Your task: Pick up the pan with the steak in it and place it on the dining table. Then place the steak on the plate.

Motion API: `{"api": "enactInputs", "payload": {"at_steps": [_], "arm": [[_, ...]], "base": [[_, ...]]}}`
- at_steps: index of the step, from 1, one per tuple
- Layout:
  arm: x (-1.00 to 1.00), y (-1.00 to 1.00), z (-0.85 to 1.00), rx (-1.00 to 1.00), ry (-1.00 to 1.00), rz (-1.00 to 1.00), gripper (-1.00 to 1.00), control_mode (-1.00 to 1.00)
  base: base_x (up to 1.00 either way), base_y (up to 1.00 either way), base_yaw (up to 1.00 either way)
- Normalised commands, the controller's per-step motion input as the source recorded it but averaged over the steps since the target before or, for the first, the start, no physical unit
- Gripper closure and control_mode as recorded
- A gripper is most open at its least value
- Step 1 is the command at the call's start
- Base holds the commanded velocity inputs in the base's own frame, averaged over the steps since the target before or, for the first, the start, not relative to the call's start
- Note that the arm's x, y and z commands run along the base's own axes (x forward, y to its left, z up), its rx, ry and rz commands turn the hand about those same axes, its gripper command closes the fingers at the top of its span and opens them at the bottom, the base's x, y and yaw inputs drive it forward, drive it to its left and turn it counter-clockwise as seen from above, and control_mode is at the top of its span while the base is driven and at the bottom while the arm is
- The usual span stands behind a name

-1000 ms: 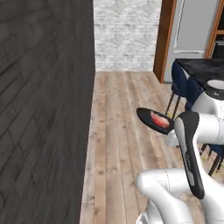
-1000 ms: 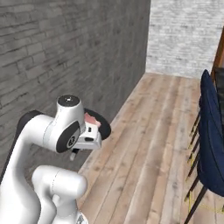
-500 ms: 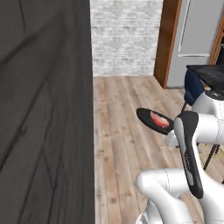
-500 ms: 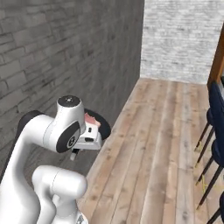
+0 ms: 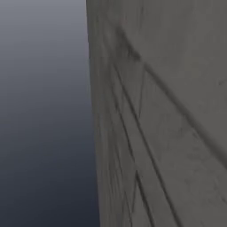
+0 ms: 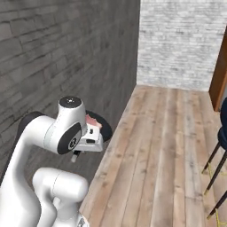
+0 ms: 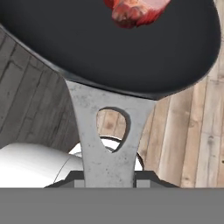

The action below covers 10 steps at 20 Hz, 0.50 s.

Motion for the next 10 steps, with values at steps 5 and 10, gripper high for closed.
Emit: {"api": "enactInputs", "payload": {"at_steps": [5, 10], "arm": [[0.00, 0.00, 0.00, 0.00, 0.00, 0.00, 1.00, 1.00], [0.00, 0.00, 0.00, 0.00, 0.00, 0.00, 1.00, 1.00]], "base": [[1.00, 0.30, -0.09], [1.00, 0.30, -0.14]]}}
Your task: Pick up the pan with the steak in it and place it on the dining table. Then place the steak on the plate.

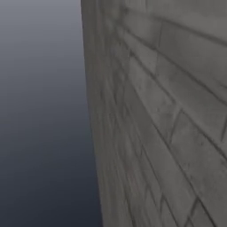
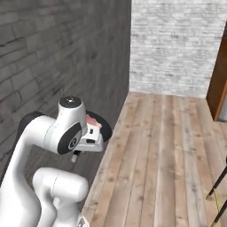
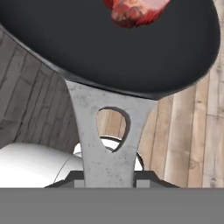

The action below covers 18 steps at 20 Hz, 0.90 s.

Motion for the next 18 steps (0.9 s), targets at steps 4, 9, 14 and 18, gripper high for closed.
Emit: {"api": "enactInputs", "payload": {"at_steps": [4, 9, 14, 18], "arm": [[0.00, 0.00, 0.00, 0.00, 0.00, 0.00, 1.00, 1.00], [0.00, 0.00, 0.00, 0.00, 0.00, 0.00, 1.00, 1.00], [0.00, 0.00, 0.00, 0.00, 0.00, 0.00, 1.00, 1.00], [0.00, 0.00, 0.00, 0.00, 0.00, 0.00, 1.00, 1.00]], "base": [[0.82, 0.28, -0.27], [0.25, 0.06, -0.45], [0.00, 0.00, -0.50], [0.00, 0.00, -0.50]]}}
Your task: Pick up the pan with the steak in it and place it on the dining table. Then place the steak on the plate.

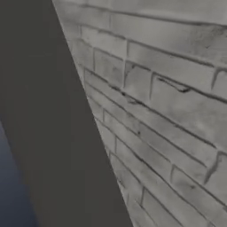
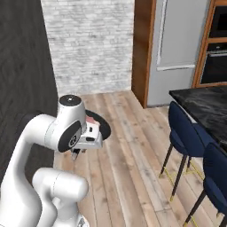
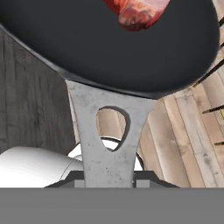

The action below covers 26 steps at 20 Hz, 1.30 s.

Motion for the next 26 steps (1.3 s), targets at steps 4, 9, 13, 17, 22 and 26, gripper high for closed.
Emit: {"api": "enactInputs", "payload": {"at_steps": [4, 9, 13, 17, 22, 26], "arm": [[0.00, 0.00, 0.00, 0.00, 0.00, 0.00, 1.00, 1.00], [0.00, 0.00, 0.00, 0.00, 0.00, 0.00, 1.00, 1.00], [0.00, 0.00, 0.00, 0.00, 0.00, 0.00, 1.00, 1.00], [0.00, 0.00, 0.00, 0.00, 0.00, 0.00, 1.00, 1.00], [0.00, 0.00, 0.00, 0.00, 0.00, 0.00, 1.00, 1.00], [0.00, 0.00, 0.00, 0.00, 0.00, 0.00, 1.00, 1.00]], "base": [[0.00, 0.00, -0.50], [0.00, 0.00, -0.50], [0.00, -0.22, -0.46], [0.01, -0.36, -0.43], [0.00, -0.33, -0.39], [0.01, -0.29, -0.38]]}}
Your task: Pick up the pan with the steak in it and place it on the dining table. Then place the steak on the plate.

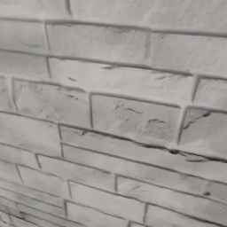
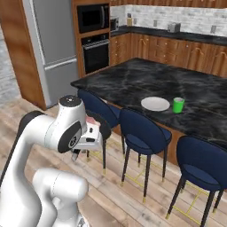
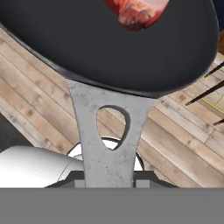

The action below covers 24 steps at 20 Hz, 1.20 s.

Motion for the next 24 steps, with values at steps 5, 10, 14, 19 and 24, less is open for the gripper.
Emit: {"api": "enactInputs", "payload": {"at_steps": [5, 10, 14, 19, 24], "arm": [[0.00, 0.00, 0.00, 0.00, 0.00, 0.00, 1.00, 1.00], [0.00, 0.00, 0.00, 0.00, 0.00, 0.00, 1.00, 1.00], [0.00, 0.00, 0.00, 0.00, 0.00, 0.00, 1.00, 1.00], [0.00, 0.00, 0.00, 0.00, 0.00, 0.00, 1.00, 1.00], [0.00, 0.00, 0.00, 0.00, 0.00, 0.00, 1.00, 1.00]], "base": [[0.06, -0.22, -0.39], [0.15, 0.11, -0.36], [0.15, 0.83, -0.18], [0.13, 0.95, -0.16], [0.15, 0.91, -0.15]]}}
